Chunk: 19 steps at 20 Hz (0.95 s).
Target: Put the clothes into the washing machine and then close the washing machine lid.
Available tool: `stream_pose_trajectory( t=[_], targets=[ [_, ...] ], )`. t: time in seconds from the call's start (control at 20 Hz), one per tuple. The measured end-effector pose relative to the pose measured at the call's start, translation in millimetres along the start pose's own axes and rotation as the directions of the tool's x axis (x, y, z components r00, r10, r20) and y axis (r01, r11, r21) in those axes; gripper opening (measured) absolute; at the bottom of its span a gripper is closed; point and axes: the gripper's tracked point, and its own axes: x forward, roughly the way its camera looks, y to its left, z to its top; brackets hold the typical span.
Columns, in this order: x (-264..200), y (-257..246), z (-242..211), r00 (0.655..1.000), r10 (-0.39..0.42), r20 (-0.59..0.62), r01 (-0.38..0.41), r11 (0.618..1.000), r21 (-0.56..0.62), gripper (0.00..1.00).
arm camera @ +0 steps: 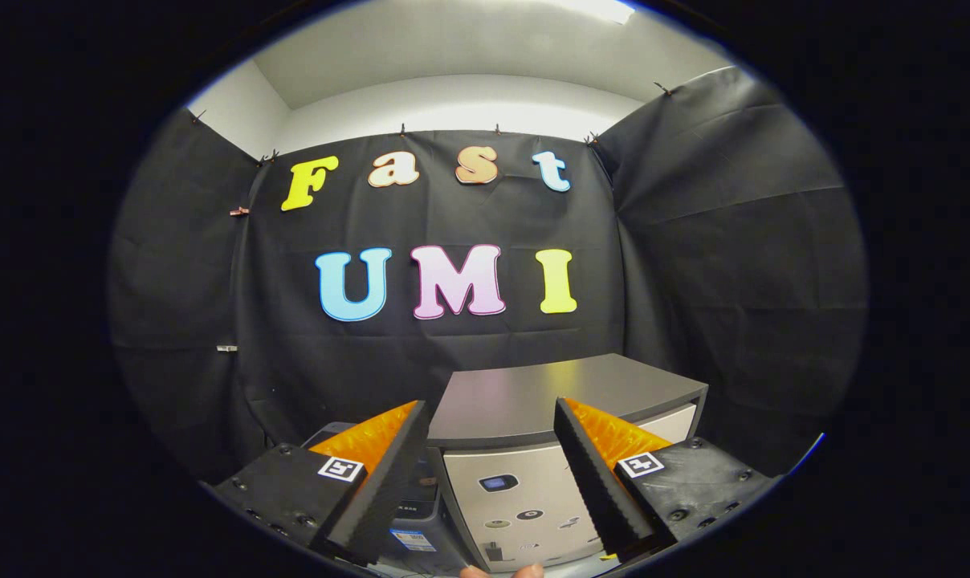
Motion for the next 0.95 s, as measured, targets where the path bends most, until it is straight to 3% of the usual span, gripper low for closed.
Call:
stream_pose_trajectory(
  t=[0.95],
  targets=[
    [0.8, 3.3, -3.4, 1.0, 0.005, -0.011, -0.005, 1.0, -0.008, 0.99]
  ],
)
